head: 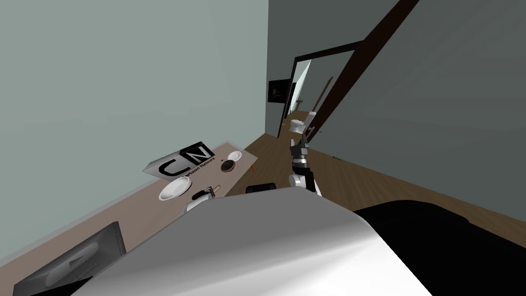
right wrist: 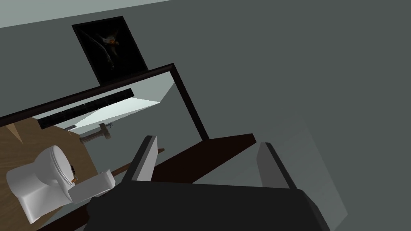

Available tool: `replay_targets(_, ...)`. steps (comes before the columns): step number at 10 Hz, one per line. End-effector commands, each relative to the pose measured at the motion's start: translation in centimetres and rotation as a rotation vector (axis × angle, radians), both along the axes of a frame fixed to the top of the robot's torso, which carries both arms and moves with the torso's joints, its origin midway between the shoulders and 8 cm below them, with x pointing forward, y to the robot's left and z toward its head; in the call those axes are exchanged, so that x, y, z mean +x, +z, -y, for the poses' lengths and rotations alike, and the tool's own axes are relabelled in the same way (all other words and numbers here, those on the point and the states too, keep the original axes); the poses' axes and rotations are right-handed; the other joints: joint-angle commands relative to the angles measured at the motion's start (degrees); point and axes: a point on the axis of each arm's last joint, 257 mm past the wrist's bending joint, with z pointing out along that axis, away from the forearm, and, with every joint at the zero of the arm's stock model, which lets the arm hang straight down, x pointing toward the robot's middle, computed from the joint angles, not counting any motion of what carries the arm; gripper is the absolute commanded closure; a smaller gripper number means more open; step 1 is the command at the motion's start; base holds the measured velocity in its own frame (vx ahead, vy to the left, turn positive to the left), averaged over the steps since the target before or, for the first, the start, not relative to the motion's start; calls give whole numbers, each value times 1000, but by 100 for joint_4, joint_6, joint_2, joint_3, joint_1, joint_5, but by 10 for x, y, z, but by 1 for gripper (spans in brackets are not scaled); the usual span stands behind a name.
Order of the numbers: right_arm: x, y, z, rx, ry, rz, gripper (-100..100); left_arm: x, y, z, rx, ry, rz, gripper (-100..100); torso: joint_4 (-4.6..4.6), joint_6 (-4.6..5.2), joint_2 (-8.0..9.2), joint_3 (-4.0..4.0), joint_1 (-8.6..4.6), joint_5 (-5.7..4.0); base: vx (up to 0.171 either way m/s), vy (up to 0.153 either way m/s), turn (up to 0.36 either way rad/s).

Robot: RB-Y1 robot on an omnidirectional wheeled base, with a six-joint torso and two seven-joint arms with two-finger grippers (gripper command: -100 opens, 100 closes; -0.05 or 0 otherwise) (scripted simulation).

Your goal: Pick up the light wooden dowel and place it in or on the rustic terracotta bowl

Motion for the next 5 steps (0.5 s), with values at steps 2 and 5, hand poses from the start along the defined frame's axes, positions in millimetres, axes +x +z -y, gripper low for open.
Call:
replay_targets(2,0,0,0,0,0,0,0,-21,-12,-6,-42,69,-43,-100,2,-1,10,6,1,0,87,-12,51)
replay_targets(5,0,0,0,0,0,0,0,-24,-13,-6,-47,78,-48,0,2,0,13,7,-1,0,66,-12,29)
